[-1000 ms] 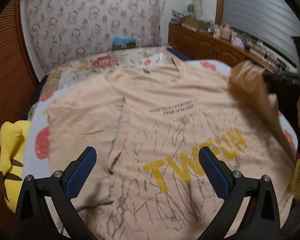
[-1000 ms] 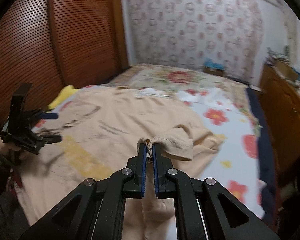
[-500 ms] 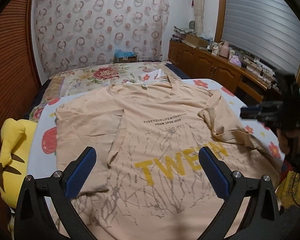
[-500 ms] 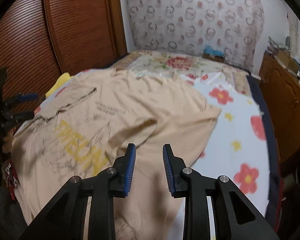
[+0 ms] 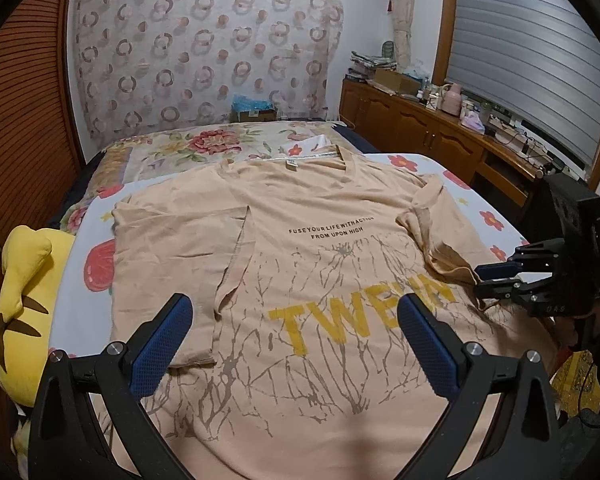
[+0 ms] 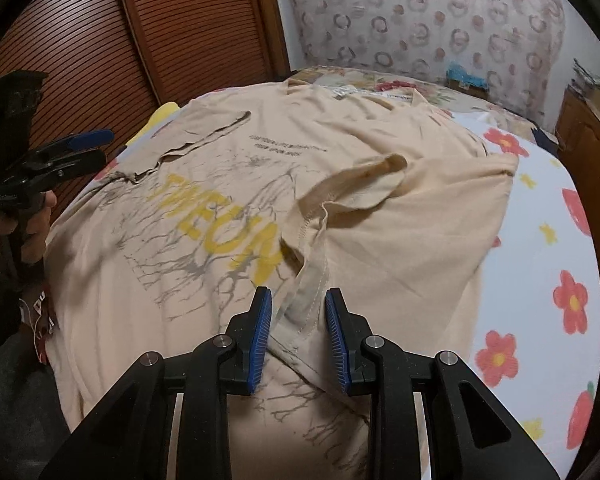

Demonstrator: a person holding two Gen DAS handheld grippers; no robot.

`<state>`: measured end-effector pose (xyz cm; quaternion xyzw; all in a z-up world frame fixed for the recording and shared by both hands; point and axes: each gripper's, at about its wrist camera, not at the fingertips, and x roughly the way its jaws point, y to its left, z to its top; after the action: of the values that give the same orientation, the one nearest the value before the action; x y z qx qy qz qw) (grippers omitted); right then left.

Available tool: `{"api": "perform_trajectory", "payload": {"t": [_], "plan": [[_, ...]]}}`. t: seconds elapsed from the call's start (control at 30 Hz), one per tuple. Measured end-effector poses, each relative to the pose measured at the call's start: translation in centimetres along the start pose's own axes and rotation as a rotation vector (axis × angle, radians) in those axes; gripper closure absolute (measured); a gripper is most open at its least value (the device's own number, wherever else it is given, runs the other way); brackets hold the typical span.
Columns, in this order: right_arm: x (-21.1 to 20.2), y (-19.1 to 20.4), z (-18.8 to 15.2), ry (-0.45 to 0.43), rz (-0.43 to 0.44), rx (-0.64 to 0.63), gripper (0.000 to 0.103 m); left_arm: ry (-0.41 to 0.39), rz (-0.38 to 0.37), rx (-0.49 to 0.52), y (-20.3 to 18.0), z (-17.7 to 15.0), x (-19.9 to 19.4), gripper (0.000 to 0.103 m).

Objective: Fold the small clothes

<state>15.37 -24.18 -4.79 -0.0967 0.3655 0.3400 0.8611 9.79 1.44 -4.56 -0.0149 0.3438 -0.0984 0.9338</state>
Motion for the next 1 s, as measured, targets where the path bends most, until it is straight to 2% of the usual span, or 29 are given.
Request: {"api": "perform_trajectory", "payload": {"t": [0.1, 0.3, 0.43, 0.53, 0.77, 0.87, 1.0], "plan": [[-0.4, -0.6, 0.8, -0.025, -0.005, 0.000, 0.074, -0.007, 0.005, -0.006, 0.2, 0.0, -0.3, 0.000], [0.3, -2.6, 3.6, -0.053, -0.096, 0.018, 0.074, -0.020, 0.015, -0.011, 0.6, 0.0, -0.7, 0.000], [2.5, -4.4, 5.3, -0.035, -0.108, 0.076, 0.074, -0.019, 0.018, -0.011, 0.7, -0.1, -0.7, 0.000], [4.1, -5.0, 6.3, -0.025, -0.076, 0.113, 0.074, -0.016, 0.021, -0.012, 0.8, -0.2, -0.6, 0.000], [6.6, -4.7, 7.3, 0.009, -0.093, 0.135, 0.074, -0.006, 0.028, -0.030, 1.5, -0.8, -0.4, 0.000], [6.6, -4.0, 7.7, -0.002, -0.080, 0.120, 0.091, -0.006, 0.029, -0.036, 1.6, -0.8, -0.4, 0.000], [6.6, -3.2, 8.5, -0.031, -0.055, 0.082, 0.098, -0.006, 0.032, -0.039, 1.8, -0.9, -0.5, 0.000]]}}
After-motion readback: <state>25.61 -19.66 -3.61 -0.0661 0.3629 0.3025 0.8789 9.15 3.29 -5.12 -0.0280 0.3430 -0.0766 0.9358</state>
